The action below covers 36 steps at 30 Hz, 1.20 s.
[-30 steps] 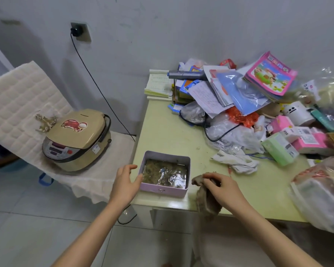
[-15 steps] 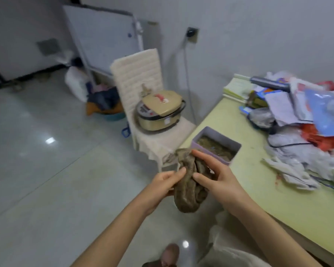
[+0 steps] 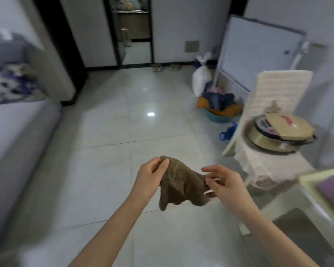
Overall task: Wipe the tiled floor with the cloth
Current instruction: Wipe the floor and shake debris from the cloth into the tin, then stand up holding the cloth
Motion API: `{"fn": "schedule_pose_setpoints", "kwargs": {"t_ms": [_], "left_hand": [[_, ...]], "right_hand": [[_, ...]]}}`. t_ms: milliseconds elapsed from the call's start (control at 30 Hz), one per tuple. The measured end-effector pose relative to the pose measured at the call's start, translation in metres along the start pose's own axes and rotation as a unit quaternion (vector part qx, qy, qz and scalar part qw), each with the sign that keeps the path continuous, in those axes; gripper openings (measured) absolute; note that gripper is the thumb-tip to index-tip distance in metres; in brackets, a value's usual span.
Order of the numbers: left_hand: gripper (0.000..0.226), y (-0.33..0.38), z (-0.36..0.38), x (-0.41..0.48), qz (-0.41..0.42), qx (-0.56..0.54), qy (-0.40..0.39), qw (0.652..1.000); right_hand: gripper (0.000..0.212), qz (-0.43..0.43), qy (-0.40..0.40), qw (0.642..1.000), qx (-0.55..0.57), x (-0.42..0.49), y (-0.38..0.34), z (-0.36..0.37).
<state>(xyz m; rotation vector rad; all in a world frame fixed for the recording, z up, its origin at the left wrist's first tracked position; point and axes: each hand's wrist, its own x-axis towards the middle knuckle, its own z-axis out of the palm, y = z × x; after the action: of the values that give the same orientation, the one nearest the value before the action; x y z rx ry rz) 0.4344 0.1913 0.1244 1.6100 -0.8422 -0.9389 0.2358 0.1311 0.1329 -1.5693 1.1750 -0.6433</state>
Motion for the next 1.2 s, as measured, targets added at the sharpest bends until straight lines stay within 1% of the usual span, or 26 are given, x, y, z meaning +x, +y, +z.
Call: {"fn": "schedule_pose_setpoints", "kwargs": {"t_ms": [67,100,167,200,233,300,333,367,400,433,500,533,567,633,700,767,833,900,933,1000,1067,1133,1167,1200], "left_hand": [[0.022,-0.014,-0.06,-0.008,-0.015,0.011,0.057,0.998],[0.023,-0.021,-0.091,-0.013,-0.028,0.001,0.082,0.996],[0.021,-0.033,-0.156,-0.027,-0.049,-0.044,0.11,0.992],[0.02,-0.039,-0.188,-0.034,-0.056,-0.07,0.115,0.989],[0.019,-0.044,-0.221,-0.041,-0.06,-0.092,0.118,0.987],[0.018,-0.055,-0.281,-0.056,-0.054,-0.101,0.121,0.986],[0.017,-0.06,-0.309,-0.064,-0.05,-0.094,0.129,0.986],[0.017,-0.065,-0.335,-0.073,-0.05,-0.088,0.142,0.985],[0.018,-0.07,-0.36,-0.084,-0.053,-0.081,0.158,0.983],[0.018,-0.074,-0.386,-0.096,-0.056,-0.071,0.176,0.98],[0.017,-0.079,-0.437,-0.119,-0.055,-0.036,0.218,0.974],[0.017,-0.083,-0.462,-0.129,-0.052,-0.01,0.239,0.97],[0.018,-0.088,-0.485,-0.139,-0.048,0.012,0.261,0.964],[0.019,-0.102,-0.525,-0.163,-0.05,0.022,0.313,0.948],[0.022,-0.121,-0.556,-0.185,-0.061,0.003,0.358,0.932],[0.03,-0.139,-0.579,-0.205,-0.069,-0.024,0.385,0.92],[0.041,-0.154,-0.6,-0.222,-0.063,-0.073,0.393,0.915],[0.043,-0.169,-0.622,-0.239,-0.043,-0.11,0.384,0.916],[0.044,-0.176,-0.634,-0.245,-0.039,-0.118,0.386,0.914],[0.044,-0.19,-0.661,-0.252,-0.034,-0.137,0.403,0.904],[0.042,-0.201,-0.691,-0.252,-0.004,-0.167,0.404,0.899],[0.053,-0.212,-0.721,-0.245,0.018,-0.19,0.39,0.901],[0.06,-0.218,-0.737,-0.241,0.011,-0.2,0.39,0.899],[0.066,-0.224,-0.752,-0.238,0.0,-0.207,0.395,0.895]], "right_hand": [[0.031,-0.017,-0.039,0.999,0.001,0.006,-0.018,0.056],[0.032,-0.03,-0.052,0.998,-0.016,0.008,-0.027,0.088],[0.028,-0.061,-0.081,0.992,-0.075,0.007,-0.044,0.154],[0.028,-0.072,-0.108,0.987,-0.098,0.006,-0.053,0.188],[0.04,-0.082,-0.151,0.978,-0.118,0.003,-0.064,0.225],[0.08,-0.111,-0.262,0.95,-0.133,-0.004,-0.084,0.293],[0.09,-0.122,-0.306,0.935,-0.13,-0.007,-0.094,0.327],[0.092,-0.131,-0.341,0.923,-0.123,-0.012,-0.104,0.357],[0.086,-0.131,-0.365,0.915,-0.112,-0.018,-0.114,0.386],[0.074,-0.131,-0.38,0.911,-0.097,-0.025,-0.123,0.413],[0.041,-0.161,-0.387,0.902,-0.102,-0.038,-0.141,0.464],[0.031,-0.18,-0.392,0.895,-0.114,-0.044,-0.149,0.485],[0.026,-0.193,-0.404,0.885,-0.126,-0.048,-0.157,0.507],[0.026,-0.22,-0.428,0.861,-0.166,-0.057,-0.171,0.548],[0.032,-0.245,-0.458,0.829,-0.207,-0.067,-0.181,0.587],[0.039,-0.263,-0.486,0.801,-0.23,-0.075,-0.188,0.626],[0.039,-0.268,-0.51,0.784,-0.231,-0.08,-0.194,0.662],[0.033,-0.251,-0.531,0.78,-0.217,-0.085,-0.202,0.697],[0.03,-0.229,-0.544,0.783,-0.199,-0.088,-0.206,0.715],[0.023,-0.167,-0.576,0.787,-0.146,-0.09,-0.213,0.752],[0.017,-0.103,-0.607,0.784,-0.084,-0.091,-0.218,0.792],[0.013,-0.017,-0.619,0.785,-0.01,-0.088,-0.223,0.837],[0.014,0.029,-0.616,0.787,0.017,-0.088,-0.228,0.86],[0.017,0.058,-0.614,0.787,0.031,-0.087,-0.231,0.883]]}}
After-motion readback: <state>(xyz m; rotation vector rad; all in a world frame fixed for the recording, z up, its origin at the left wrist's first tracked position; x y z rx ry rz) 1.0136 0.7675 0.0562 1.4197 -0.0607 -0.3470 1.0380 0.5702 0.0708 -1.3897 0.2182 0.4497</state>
